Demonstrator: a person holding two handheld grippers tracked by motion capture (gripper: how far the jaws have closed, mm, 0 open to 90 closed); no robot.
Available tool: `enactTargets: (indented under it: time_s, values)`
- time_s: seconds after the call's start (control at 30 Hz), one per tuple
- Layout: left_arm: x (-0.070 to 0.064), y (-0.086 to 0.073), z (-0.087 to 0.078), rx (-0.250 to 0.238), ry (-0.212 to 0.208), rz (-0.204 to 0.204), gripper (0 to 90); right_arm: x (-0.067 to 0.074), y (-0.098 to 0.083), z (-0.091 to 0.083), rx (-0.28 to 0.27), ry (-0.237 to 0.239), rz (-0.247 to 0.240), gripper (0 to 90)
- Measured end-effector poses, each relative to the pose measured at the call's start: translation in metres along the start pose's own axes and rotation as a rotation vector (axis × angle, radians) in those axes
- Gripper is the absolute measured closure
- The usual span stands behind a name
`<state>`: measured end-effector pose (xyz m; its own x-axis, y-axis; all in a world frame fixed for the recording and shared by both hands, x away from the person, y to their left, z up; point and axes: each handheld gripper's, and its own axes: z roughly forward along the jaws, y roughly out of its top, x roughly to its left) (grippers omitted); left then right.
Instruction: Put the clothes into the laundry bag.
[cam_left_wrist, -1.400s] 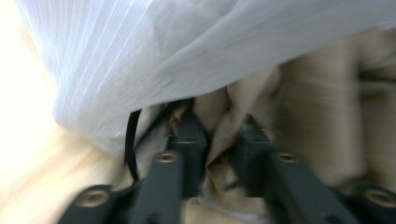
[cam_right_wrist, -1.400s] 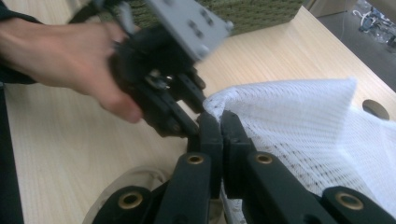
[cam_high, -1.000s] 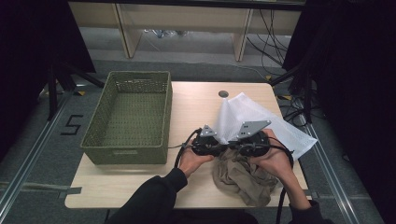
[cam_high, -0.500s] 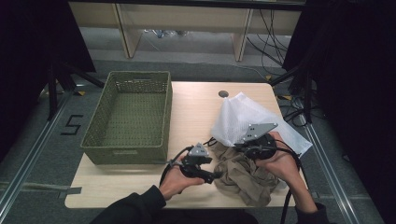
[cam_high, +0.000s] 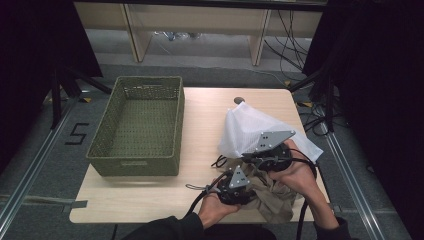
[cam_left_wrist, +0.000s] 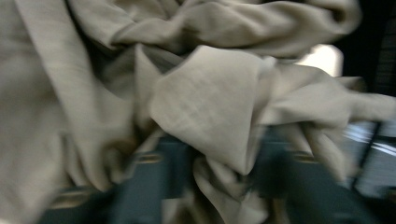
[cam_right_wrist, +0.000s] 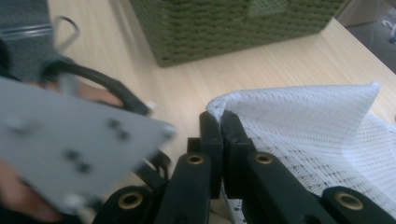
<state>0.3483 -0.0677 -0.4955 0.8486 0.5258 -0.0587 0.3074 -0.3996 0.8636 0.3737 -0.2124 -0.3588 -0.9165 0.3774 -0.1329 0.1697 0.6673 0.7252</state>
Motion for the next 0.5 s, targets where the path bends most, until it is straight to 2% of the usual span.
enactTargets:
  time_s: [0.03,0.07,0.1,0.13,0.17,0.2,0.23,0.27,0.3,0.33,0.37,0.4,0.43,0.47,0.5]
  values:
    - [0.004,0.001,0.003,-0.012,0.022,-0.017,80.8,0.002,0.003,-0.002,-0.011,0.002,-0.009,90.0]
    - [0.011,0.005,0.005,-0.029,0.104,-0.064,81.8,0.003,0.004,-0.004,-0.015,0.007,-0.012,90.0]
    - [0.011,0.005,0.005,-0.029,0.104,-0.064,82.4,0.003,0.004,-0.004,-0.015,0.007,-0.012,90.0]
    - [0.034,0.015,0.000,-0.028,0.192,0.164,83.0,0.004,0.006,-0.009,-0.027,0.001,-0.013,90.0]
    - [0.039,0.016,-0.002,-0.036,0.223,0.131,83.3,0.004,0.006,-0.010,-0.032,0.001,-0.015,90.0]
    - [0.039,0.016,-0.002,-0.036,0.223,0.131,83.5,0.004,0.006,-0.010,-0.032,0.001,-0.015,90.0]
    - [0.040,0.017,-0.004,-0.087,0.277,-0.064,83.7,0.003,0.006,-0.013,-0.044,0.005,-0.007,90.0]
    - [0.045,0.021,-0.009,-0.105,0.306,-0.078,83.8,0.003,0.006,-0.014,-0.048,0.008,-0.009,90.0]
    - [0.045,0.021,-0.009,-0.105,0.306,-0.078,83.8,0.003,0.006,-0.014,-0.048,0.008,-0.009,90.0]
    - [0.048,0.026,-0.012,-0.163,0.335,-0.118,83.7,0.003,0.006,-0.015,-0.056,0.014,-0.008,90.0]
    - [0.053,0.031,-0.014,-0.176,0.339,-0.125,83.3,0.003,0.006,-0.014,-0.051,0.013,-0.006,90.0]
    - [0.055,0.030,-0.013,-0.182,0.362,-0.119,82.7,0.004,0.005,-0.013,-0.043,0.009,-0.010,90.0]
    - [0.055,0.030,-0.013,-0.182,0.362,-0.119,81.7,0.004,0.005,-0.013,-0.043,0.009,-0.010,90.0]
    - [0.061,0.023,-0.011,-0.143,0.363,-0.114,80.0,0.004,-0.001,-0.007,-0.022,0.017,-0.004,90.0]
    - [0.061,0.023,-0.011,-0.143,0.363,-0.114,77.8,0.004,-0.001,-0.007,-0.022,0.017,-0.004,90.0]
